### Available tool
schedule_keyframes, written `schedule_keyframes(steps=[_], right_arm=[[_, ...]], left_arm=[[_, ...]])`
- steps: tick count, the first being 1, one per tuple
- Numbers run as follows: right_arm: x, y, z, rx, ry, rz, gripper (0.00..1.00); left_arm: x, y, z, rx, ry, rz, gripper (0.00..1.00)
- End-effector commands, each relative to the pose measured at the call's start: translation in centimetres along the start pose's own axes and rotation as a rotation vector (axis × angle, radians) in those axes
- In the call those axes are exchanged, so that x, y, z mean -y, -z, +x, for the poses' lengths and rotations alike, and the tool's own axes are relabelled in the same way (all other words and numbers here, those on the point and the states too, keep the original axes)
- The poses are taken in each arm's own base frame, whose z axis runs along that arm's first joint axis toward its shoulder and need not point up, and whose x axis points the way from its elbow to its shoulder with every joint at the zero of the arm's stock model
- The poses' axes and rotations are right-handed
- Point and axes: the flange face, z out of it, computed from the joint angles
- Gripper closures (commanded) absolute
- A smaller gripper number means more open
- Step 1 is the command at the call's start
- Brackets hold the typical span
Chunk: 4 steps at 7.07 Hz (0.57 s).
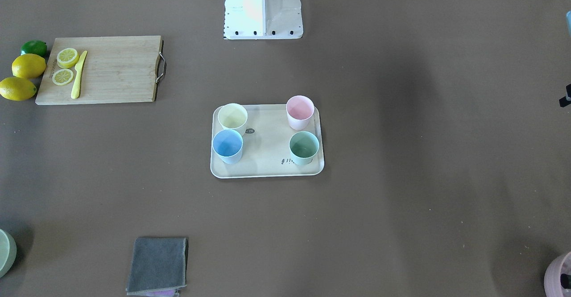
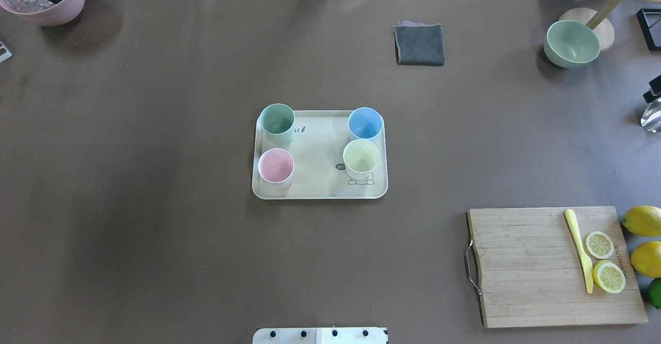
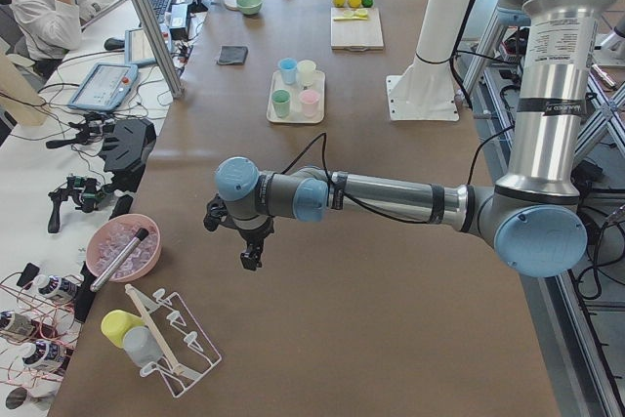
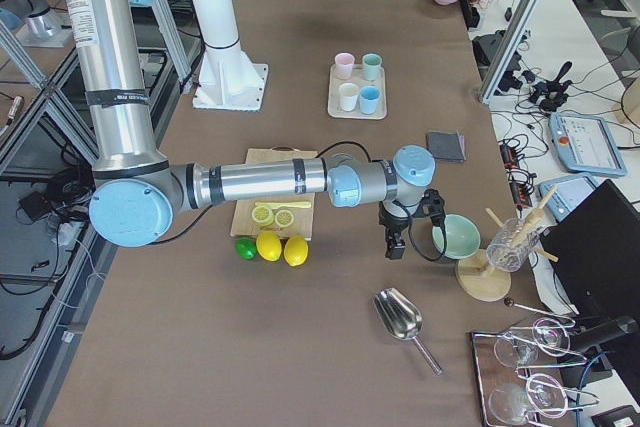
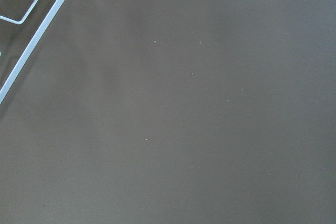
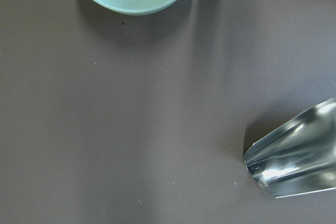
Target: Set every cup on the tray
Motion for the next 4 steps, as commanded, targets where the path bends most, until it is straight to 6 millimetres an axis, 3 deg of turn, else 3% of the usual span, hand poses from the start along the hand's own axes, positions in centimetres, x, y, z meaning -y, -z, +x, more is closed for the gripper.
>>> schedule_keyframes(steps=[1, 4], right_arm=[[-0.13, 0.01, 0.09, 0.003, -0.001, 0.001, 0.00], [-0.11, 0.05, 0.06, 0.003, 0.002, 0.004, 0.00]], left_arm=[[-0.03, 0.12, -0.06, 0.002, 0.002, 0.003, 0.02], [-0.20, 0.54, -0.91, 0.040, 0.008, 0.007, 0.02]])
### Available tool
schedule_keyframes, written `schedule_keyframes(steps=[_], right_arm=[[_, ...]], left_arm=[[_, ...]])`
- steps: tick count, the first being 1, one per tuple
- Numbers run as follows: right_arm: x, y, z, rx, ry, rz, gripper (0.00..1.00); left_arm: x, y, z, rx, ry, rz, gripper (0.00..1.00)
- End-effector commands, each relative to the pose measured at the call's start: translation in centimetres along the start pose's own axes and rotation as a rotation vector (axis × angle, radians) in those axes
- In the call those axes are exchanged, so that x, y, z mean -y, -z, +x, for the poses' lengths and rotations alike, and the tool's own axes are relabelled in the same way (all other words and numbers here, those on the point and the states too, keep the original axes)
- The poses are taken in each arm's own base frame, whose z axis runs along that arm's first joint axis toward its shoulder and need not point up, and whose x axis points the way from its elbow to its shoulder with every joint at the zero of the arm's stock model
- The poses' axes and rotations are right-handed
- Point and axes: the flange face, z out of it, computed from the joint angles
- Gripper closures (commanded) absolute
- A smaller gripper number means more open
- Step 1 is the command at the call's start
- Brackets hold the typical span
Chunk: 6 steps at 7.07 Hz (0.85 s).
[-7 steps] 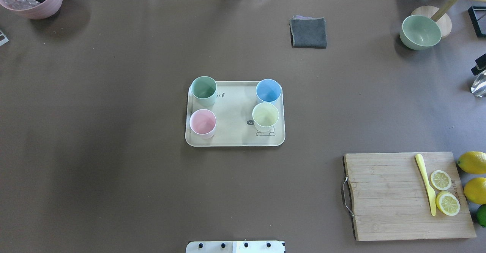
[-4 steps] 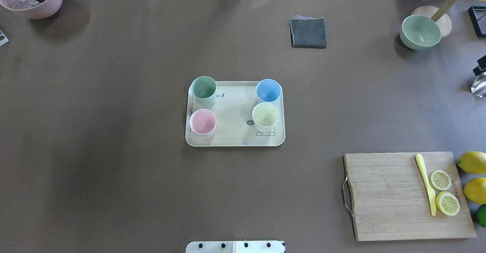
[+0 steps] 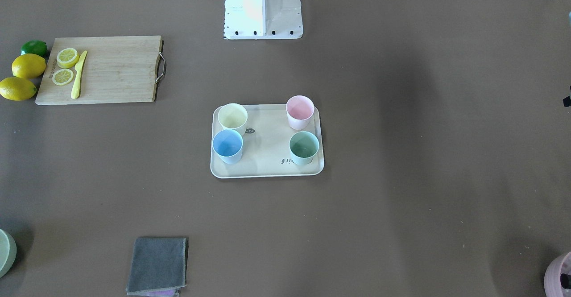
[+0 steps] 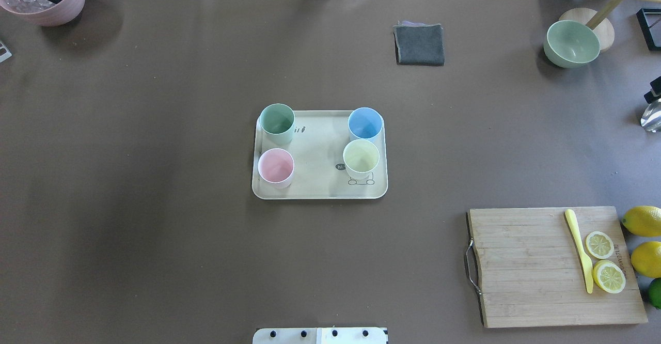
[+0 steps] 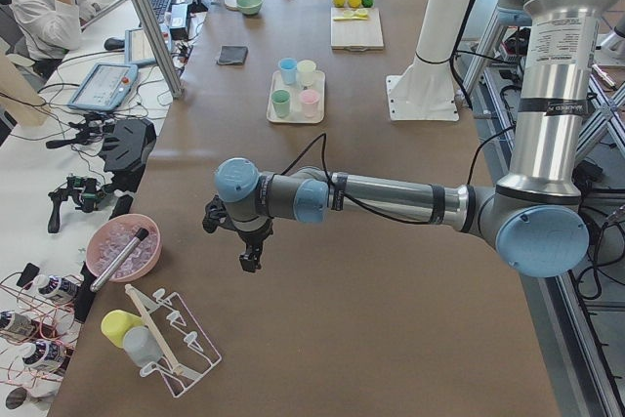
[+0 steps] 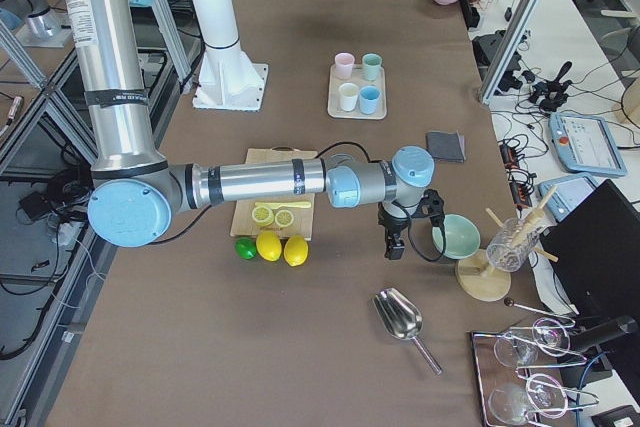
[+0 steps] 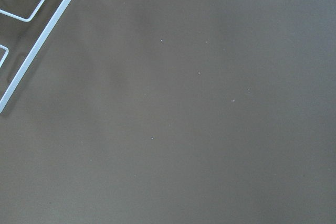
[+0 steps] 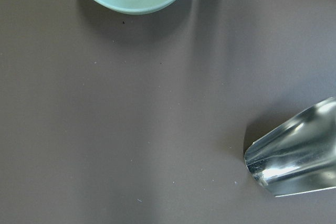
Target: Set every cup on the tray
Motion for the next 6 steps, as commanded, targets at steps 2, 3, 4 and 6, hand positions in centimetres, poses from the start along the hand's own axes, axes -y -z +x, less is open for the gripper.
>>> schedule_keyframes(steps=[2, 3, 4, 6], right_arm=[[0.0, 0.0, 0.0, -0.004, 0.004, 0.003, 0.00], [-0.1, -0.1, 0.1, 0.000, 0.002, 0.002, 0.00], [-0.3, 0.2, 0.2, -0.001, 0.001, 0.008, 0.00], [-1.3, 1.2, 2.4, -0.001, -0.038, 0.024, 0.00]], left_arm=[[-0.2, -0.1, -0.7, 0.055, 0.002, -0.007, 0.02], [-0.2, 0.0, -0.6, 0.055, 0.001, -0.006, 0.02], [-0.2, 0.1, -0.6, 0.059, 0.000, -0.005, 0.02], [-0.2, 0.2, -0.5, 0.059, -0.002, -0.003, 0.02]])
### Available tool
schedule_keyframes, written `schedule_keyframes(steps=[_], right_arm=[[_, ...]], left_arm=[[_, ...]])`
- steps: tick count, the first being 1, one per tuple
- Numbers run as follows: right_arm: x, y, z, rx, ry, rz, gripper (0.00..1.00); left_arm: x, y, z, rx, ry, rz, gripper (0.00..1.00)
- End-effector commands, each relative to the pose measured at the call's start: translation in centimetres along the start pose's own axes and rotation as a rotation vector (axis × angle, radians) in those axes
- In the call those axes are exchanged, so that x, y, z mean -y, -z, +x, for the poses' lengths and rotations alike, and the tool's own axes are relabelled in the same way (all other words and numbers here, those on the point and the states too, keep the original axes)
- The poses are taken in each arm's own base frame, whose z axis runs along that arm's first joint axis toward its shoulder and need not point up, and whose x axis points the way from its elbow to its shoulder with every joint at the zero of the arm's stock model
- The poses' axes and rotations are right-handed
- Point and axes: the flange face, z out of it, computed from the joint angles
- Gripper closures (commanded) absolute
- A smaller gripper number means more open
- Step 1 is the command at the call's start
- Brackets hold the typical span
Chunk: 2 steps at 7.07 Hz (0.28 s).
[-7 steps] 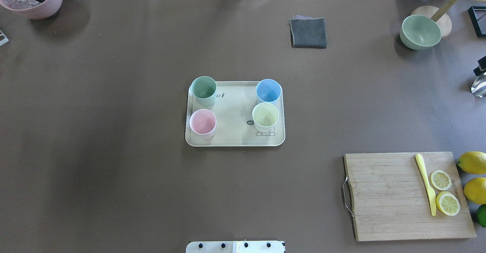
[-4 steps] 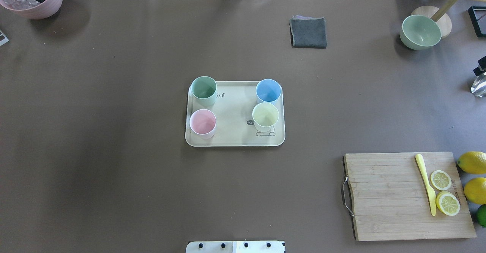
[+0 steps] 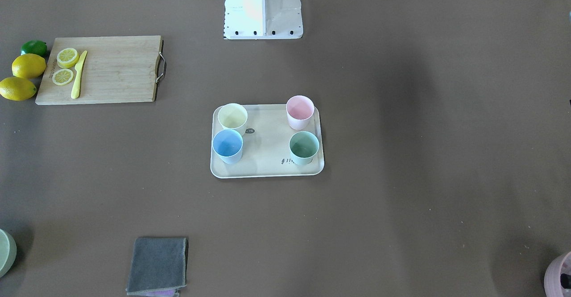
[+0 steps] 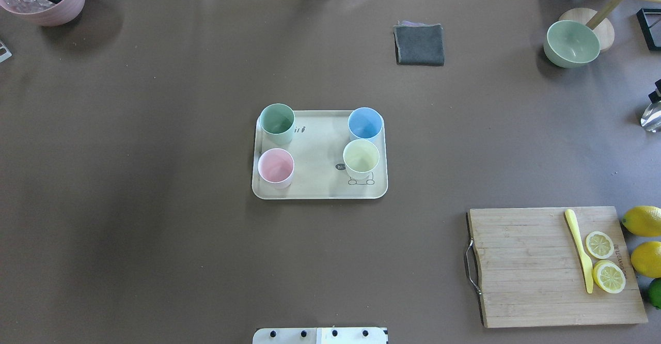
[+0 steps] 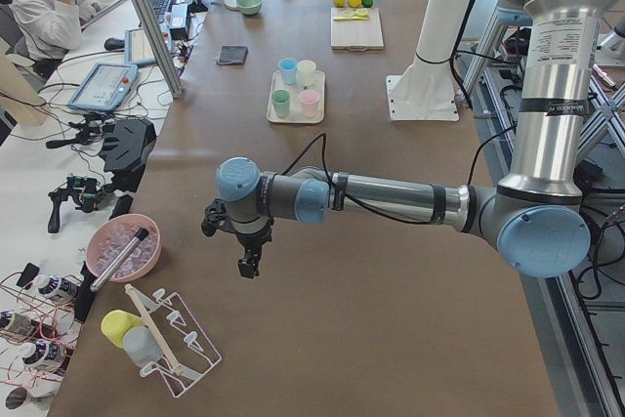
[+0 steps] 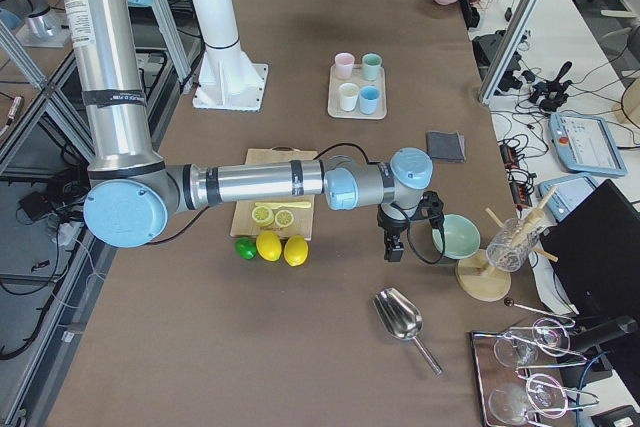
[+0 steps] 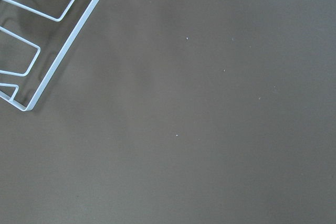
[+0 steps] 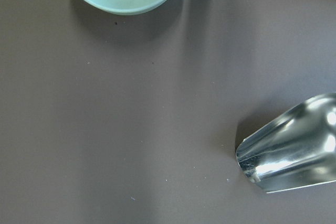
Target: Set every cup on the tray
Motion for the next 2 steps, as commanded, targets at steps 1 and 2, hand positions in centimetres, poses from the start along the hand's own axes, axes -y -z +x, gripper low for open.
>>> schedule_keyframes(steps=[1, 2], right_arm=[[-0.78, 0.82, 1.50, -0.001, -0.026, 0.014, 0.00], [-0.71, 0.88, 1.45, -0.001, -0.025, 0.015, 0.00]], left_arm=[[0.11, 0.17, 0.15, 0.001, -0.003, 0.003, 0.02], [0.19, 0.55, 0.17, 0.002, -0.001, 0.011, 0.02]])
